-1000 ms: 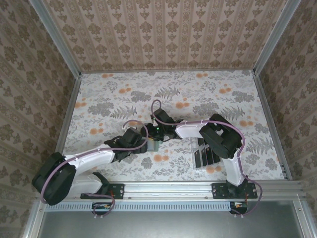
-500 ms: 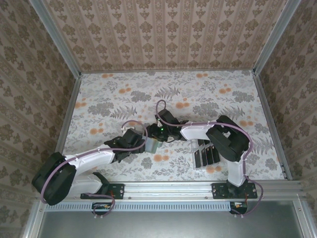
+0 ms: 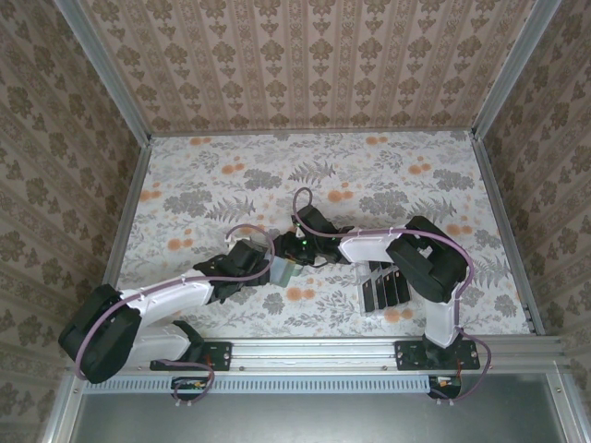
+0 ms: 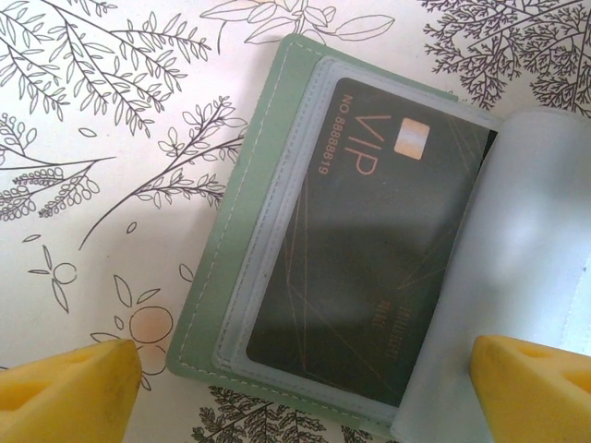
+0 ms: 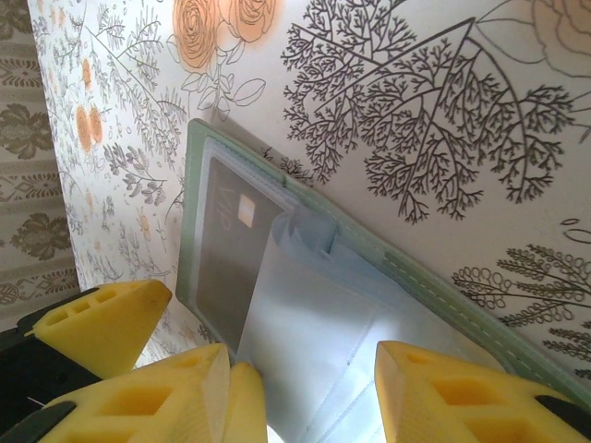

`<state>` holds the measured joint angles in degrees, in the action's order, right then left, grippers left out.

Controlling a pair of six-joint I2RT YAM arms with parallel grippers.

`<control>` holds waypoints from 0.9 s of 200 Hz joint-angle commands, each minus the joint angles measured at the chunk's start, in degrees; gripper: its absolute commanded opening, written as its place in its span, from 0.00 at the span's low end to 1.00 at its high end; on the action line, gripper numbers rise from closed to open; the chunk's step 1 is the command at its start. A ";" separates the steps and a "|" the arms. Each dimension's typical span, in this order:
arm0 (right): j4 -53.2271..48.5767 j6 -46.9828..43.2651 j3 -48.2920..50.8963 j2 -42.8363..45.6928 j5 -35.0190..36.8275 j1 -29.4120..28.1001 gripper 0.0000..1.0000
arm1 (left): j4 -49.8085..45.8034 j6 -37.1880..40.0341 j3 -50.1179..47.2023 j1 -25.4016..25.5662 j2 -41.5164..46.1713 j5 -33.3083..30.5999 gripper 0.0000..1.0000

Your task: Put the credit cards into the card holder

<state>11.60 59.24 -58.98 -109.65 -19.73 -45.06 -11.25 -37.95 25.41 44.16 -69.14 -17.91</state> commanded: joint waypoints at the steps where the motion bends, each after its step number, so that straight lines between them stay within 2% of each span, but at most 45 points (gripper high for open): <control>1: 1.15 1.21 -0.96 0.08 0.82 -0.87 0.47 | -1.32 -1.16 -1.02 -0.13 0.94 -1.43 0.94; 180: 4.41 2.97 2.72 -0.74 0.91 -1.64 0.47 | -1.23 -0.91 -1.06 -0.39 0.78 -1.42 0.93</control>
<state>14.28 61.34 -57.34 -110.04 -19.73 -46.35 -11.25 -37.95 25.10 44.16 -69.10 -18.04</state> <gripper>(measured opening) 0.467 0.934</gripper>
